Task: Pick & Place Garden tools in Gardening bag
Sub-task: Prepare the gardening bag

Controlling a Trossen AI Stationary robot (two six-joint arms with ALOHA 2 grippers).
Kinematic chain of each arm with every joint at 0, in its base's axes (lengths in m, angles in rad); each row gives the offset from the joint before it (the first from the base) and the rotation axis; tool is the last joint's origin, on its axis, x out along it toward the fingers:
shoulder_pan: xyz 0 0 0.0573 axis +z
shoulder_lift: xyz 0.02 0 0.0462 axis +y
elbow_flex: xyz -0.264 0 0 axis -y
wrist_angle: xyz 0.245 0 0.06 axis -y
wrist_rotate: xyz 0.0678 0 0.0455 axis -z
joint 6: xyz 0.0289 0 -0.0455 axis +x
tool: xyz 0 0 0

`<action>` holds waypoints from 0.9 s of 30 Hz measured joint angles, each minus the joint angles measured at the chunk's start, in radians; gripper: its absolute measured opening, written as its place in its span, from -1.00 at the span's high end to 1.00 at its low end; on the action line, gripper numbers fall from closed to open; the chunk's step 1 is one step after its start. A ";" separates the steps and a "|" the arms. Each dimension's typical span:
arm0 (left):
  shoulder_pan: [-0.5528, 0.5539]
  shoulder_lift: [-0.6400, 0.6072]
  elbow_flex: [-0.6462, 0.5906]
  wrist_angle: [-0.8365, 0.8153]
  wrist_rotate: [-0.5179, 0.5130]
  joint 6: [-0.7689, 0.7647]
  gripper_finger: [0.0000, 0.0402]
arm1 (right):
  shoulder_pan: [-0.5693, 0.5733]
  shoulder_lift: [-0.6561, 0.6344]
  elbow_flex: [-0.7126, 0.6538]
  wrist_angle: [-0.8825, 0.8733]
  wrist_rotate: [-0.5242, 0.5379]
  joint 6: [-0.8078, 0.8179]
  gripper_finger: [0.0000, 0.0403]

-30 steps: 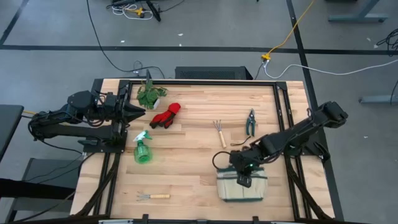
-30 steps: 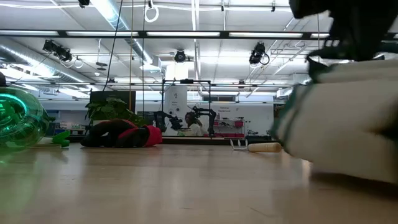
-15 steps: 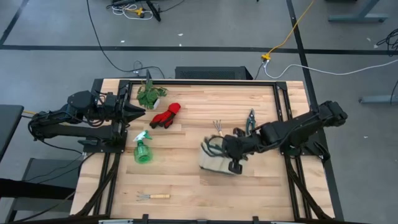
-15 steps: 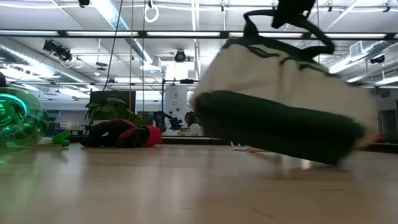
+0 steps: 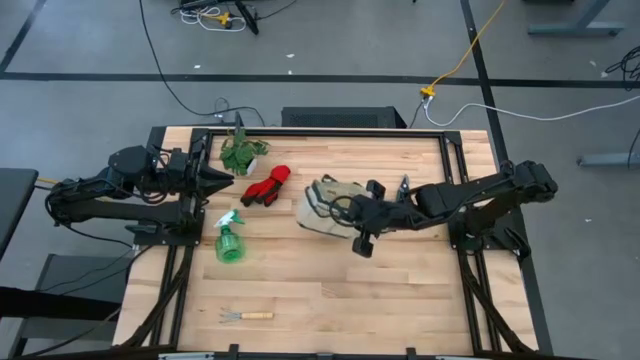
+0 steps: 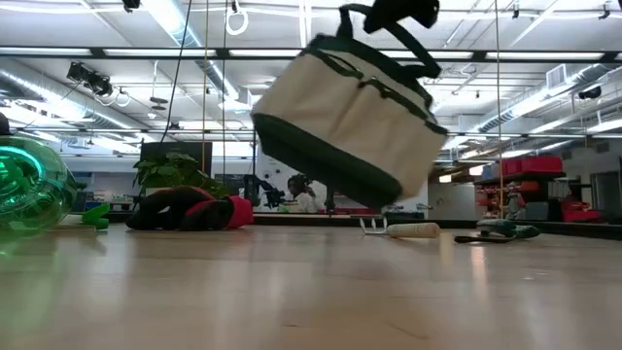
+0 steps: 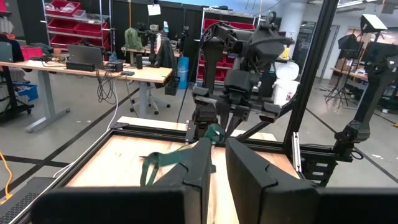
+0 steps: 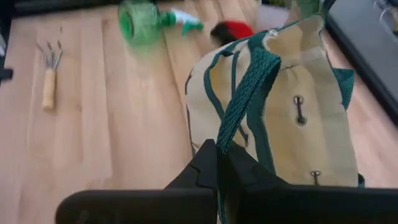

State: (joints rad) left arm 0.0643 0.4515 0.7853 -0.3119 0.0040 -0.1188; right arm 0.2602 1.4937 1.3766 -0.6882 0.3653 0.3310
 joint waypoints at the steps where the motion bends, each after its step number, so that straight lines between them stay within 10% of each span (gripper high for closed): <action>1: 0.000 0.000 0.000 0.000 0.000 0.000 0.71 | 0.000 0.007 0.002 0.011 0.006 -0.009 1.00; 27: 0.000 0.000 0.000 -0.027 0.000 0.000 0.71 | 0.127 0.240 0.161 -0.024 0.166 -0.082 1.00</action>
State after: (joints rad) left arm 0.0643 0.4515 0.7853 -0.3386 0.0044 -0.1192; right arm 0.3871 1.7336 1.5376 -0.7124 0.5314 0.2494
